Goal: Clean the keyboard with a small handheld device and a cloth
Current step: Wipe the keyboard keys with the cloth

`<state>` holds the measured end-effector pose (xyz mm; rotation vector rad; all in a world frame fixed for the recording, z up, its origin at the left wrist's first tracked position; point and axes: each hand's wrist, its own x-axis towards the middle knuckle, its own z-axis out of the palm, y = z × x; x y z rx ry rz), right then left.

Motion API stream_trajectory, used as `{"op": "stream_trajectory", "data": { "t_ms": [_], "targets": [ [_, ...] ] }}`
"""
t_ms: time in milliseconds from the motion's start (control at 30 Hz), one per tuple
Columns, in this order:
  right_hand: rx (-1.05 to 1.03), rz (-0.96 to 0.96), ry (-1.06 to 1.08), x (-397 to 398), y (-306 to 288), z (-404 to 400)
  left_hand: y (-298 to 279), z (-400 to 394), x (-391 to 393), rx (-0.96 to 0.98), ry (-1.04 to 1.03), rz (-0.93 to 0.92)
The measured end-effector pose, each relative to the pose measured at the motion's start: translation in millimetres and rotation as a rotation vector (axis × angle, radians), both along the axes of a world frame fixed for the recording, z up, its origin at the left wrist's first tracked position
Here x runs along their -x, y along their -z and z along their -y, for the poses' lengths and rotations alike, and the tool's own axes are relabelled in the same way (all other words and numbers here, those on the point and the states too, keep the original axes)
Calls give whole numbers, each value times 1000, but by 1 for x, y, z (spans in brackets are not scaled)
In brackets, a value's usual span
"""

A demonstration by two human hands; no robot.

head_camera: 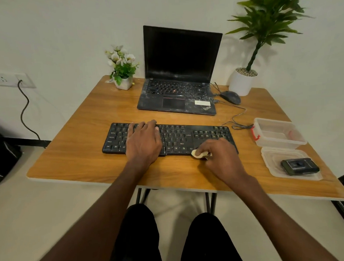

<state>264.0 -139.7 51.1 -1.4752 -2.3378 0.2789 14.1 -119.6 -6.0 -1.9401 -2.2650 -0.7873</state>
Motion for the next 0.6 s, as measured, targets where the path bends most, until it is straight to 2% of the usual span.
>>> {"op": "stream_trajectory", "data": {
  "t_ms": [167, 267, 333, 467, 600],
  "targets": [
    [-74, -140, 167, 28, -7, -15, 2, -2, 0, 10, -15, -6],
    [-93, -24, 143, 35, 7, -4, 3, -2, -2, 4, -36, -4],
    [-117, 63, 55, 29, 14, 13, 3, -2, -3, 3, -41, -5],
    [-48, 168, -35, 4, 9, 22, 3, -3, -4, 11, -38, -16],
    [-99, -34, 157, 1, 1, 7, 3, -2, -2, 17, -16, -22]
  ]
}}
